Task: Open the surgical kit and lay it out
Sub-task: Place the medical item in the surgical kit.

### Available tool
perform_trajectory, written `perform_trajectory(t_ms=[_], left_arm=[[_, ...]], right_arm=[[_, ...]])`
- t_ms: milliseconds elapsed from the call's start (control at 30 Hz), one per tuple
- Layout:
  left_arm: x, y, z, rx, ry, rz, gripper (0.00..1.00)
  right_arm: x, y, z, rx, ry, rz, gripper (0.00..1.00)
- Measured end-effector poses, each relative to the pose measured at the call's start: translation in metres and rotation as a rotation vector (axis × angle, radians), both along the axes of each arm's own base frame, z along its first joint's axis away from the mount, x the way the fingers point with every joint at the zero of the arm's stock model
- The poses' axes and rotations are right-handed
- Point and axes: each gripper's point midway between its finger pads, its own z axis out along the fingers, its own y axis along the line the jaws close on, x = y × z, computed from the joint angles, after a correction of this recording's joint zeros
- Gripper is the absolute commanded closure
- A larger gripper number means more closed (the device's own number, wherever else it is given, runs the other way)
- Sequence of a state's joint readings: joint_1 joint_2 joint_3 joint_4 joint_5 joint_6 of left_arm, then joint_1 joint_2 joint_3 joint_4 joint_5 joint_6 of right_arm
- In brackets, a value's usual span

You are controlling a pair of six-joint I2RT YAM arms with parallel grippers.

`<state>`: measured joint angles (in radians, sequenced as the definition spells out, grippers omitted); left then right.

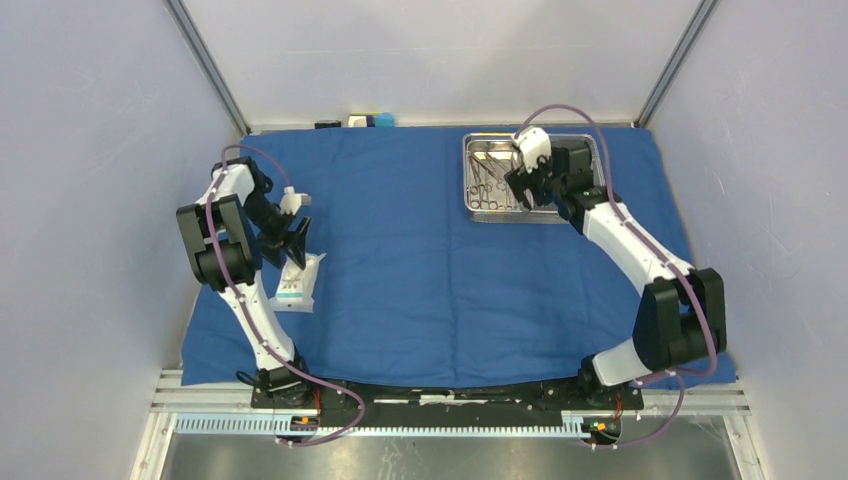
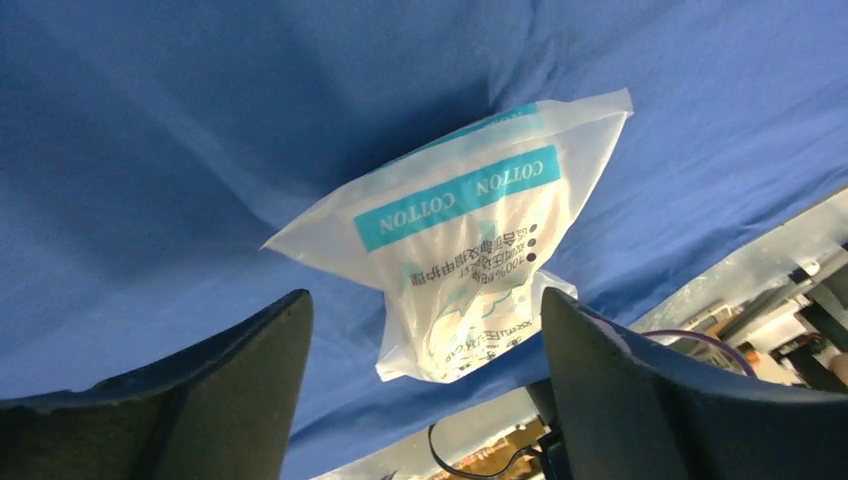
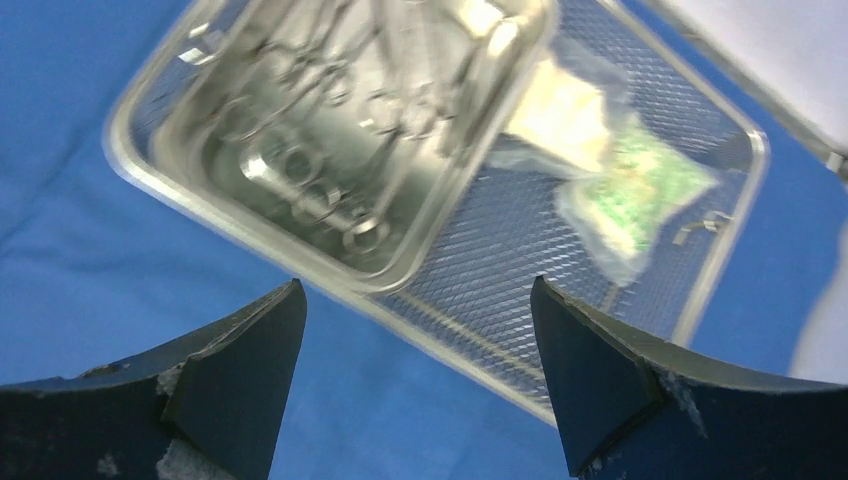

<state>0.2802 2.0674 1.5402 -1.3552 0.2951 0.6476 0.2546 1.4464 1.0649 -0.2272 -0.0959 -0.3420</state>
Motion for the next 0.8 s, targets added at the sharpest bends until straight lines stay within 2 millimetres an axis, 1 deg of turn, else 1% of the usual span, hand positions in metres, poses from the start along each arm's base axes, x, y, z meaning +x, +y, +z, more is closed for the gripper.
perform_trajectory(t_ms=[100,167,200,300,400,467,567,667,800], left_arm=[[0.015,0.004,0.009,0.017,-0.055,0.008,0.02],[0.027,0.007,0.020,0.036,-0.117,0.012,0.01],[0.036,0.009,0.028,0.050,-0.164,0.021,0.00],[0.052,0.012,0.055,0.086,-0.293,0.046,0.00],[0.060,0.011,0.085,0.103,-0.413,0.073,0.00],[0.063,0.008,0.103,0.102,-0.486,0.093,0.00],[0.062,0.000,0.120,0.083,-0.556,0.117,0.00],[0.057,-0.010,0.126,0.051,-0.584,0.135,0.00],[0.052,-0.024,0.128,0.022,-0.596,0.135,0.00]], right_arm=[[0.032,-0.022,0.008,-0.015,-0.034,-0.122,0.12],[0.052,-0.037,0.009,-0.014,-0.055,-0.202,0.14],[0.060,-0.044,0.009,-0.014,-0.061,-0.236,0.15],[0.088,-0.062,0.002,-0.011,-0.068,-0.334,0.17],[0.114,-0.076,-0.012,-0.012,-0.064,-0.411,0.18],[0.125,-0.082,-0.023,-0.013,-0.052,-0.446,0.18],[0.140,-0.092,-0.041,-0.010,-0.034,-0.504,0.19],[0.152,-0.103,-0.054,-0.016,-0.024,-0.557,0.19],[0.160,-0.122,-0.065,-0.037,-0.014,-0.612,0.19]])
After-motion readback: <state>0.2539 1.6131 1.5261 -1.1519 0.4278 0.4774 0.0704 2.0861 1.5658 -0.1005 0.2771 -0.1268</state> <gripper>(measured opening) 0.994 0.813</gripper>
